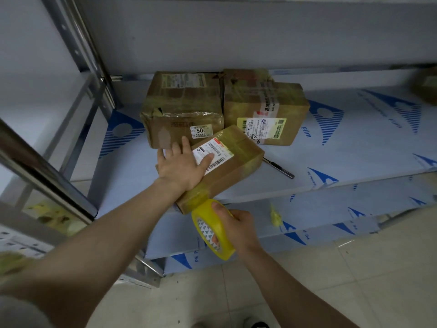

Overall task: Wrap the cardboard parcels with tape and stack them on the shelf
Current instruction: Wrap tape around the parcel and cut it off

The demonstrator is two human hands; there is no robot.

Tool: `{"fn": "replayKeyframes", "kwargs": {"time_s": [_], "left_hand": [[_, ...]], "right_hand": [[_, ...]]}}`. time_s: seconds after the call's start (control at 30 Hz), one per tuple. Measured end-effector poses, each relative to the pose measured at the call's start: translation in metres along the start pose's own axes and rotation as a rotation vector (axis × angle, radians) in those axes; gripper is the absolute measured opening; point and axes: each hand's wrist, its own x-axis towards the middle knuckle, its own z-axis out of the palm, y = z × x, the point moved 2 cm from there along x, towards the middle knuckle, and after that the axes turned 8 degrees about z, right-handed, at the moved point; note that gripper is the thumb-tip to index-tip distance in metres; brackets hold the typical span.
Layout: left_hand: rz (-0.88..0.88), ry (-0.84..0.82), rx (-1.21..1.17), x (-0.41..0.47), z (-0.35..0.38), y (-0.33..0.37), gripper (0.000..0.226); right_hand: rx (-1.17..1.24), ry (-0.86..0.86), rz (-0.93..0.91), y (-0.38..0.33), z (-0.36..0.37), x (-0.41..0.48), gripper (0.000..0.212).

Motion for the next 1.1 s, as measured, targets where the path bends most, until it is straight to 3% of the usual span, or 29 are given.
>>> {"fn": "replayKeyframes", "kwargs": {"time_s": [0.07,0.13,0.23,0.3,0.47,0.53,0.6,0.7,0.73,0.8,0.87,0.93,1.1], "left_hand": [[0.012,0.064,-0.007,-0.004,-0.011,0.005,0.093],[0.062,0.109,0.017,-0.014,-0.014,0.012,0.101],[0.191,-0.158,-0.013,-0.034,-0.002,0.005,0.123],[0.241,-0.23,-0.065,-0.04,-0.004,-0.007,0.113],[0.292,-0.181,-0.055,-0.043,-0.017,-0.004,0.097],[0.278,-0.219,-0.086,-0.044,-0.026,-0.008,0.093],[0.219,-0.304,-0.289,-0.044,-0.04,-0.015,0.086],[0.138,-0.421,-0.713,-0.047,-0.061,-0.021,0.058],[0.121,-0.399,-0.761,-0.046,-0.067,-0.023,0.04],[0.015,-0.223,-0.81,-0.043,-0.077,-0.03,0.008],[-0.15,0.025,-0.893,-0.041,-0.079,-0.041,0.023],[-0.28,0.214,-1.059,-0.046,-0.076,-0.046,0.024],[-0.263,0.306,-1.213,-0.055,-0.06,-0.042,0.028]], "right_hand": [[-0.025,0.021,0.003,-0.001,-0.001,0.001,0.068],[-0.041,0.016,-0.005,-0.002,-0.003,0.002,0.067],[-0.027,0.013,-0.009,0.0,-0.004,0.003,0.057],[0.0,-0.01,0.01,0.0,-0.003,0.002,0.057],[-0.019,-0.09,0.059,-0.012,-0.009,-0.014,0.052],[0.008,-0.158,0.1,-0.026,-0.022,-0.028,0.038],[0.06,-0.353,0.088,-0.051,-0.037,-0.049,0.021],[-0.053,-0.614,-0.109,-0.095,-0.044,-0.074,0.013],[-0.081,-0.627,-0.164,-0.109,-0.042,-0.08,0.012],[-0.08,-0.568,-0.229,-0.135,-0.031,-0.084,0.028],[-0.05,-0.441,-0.22,-0.158,-0.019,-0.079,0.038],[-0.056,-0.373,-0.23,-0.175,-0.007,-0.075,0.042],[-0.082,-0.364,-0.24,-0.186,0.013,-0.071,0.054]]}}
